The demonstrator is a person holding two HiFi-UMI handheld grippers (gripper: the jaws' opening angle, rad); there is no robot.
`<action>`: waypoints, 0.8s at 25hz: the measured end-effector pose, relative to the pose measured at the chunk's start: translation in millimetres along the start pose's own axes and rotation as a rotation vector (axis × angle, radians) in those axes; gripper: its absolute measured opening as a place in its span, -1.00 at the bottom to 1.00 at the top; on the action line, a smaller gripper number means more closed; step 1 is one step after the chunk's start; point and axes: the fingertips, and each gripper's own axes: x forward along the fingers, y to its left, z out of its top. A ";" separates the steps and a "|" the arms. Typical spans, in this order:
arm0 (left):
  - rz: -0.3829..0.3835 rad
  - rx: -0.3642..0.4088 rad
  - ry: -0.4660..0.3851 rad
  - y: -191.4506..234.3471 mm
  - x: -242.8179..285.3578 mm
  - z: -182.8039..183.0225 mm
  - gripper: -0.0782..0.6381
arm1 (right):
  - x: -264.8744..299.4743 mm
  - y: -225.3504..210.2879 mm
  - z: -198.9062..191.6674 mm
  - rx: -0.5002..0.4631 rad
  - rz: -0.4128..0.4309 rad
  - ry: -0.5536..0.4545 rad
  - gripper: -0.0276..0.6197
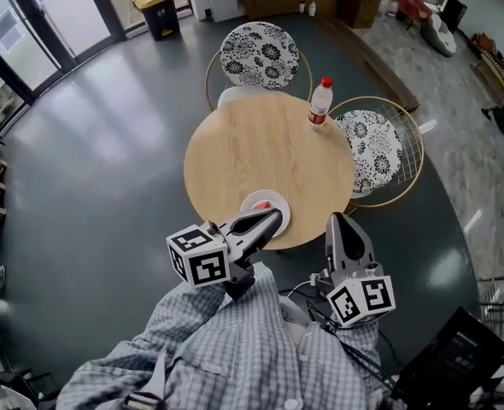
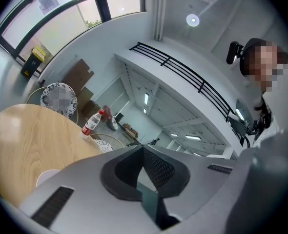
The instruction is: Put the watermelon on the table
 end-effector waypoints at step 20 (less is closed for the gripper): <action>-0.004 0.035 0.066 -11.1 3.9 -10.6 -0.76 | -1.7 15.7 -5.3 -0.068 0.047 0.025 -0.89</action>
